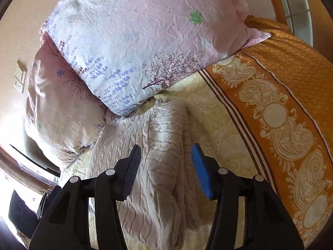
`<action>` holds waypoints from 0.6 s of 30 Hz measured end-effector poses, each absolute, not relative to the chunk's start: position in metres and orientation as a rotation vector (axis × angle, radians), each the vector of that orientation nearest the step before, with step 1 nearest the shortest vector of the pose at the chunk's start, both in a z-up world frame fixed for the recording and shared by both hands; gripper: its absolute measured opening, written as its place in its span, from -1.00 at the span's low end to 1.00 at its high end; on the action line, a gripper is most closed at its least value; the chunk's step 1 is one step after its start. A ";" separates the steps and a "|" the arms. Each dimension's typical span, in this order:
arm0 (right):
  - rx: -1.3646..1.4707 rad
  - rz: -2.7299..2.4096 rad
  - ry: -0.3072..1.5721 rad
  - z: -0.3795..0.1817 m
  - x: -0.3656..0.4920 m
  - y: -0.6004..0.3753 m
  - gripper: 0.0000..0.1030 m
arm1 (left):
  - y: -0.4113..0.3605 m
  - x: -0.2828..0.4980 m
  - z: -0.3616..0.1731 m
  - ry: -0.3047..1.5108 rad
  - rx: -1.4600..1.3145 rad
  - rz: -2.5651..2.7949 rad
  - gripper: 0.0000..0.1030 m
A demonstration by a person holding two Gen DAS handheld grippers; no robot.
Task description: Fold small clothes
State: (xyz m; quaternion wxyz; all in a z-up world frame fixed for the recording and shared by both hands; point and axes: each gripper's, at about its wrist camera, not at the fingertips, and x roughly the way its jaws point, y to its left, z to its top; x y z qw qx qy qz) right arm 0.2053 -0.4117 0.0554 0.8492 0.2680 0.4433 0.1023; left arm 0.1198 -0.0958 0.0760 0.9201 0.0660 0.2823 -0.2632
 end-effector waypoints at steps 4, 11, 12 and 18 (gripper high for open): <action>0.531 0.194 0.995 0.040 0.231 -0.404 -0.01 | -0.115 0.131 0.062 0.632 0.161 -0.529 0.76; 0.446 0.230 0.943 0.043 0.237 -0.393 -0.80 | -0.120 0.143 0.047 0.704 0.160 -0.493 0.77; 0.446 0.232 0.920 0.048 0.238 -0.393 -0.81 | -0.120 0.145 0.046 0.710 0.157 -0.488 0.77; 0.389 0.213 0.854 0.066 0.247 -0.389 -0.82 | -0.121 0.148 0.044 0.722 0.146 -0.476 0.80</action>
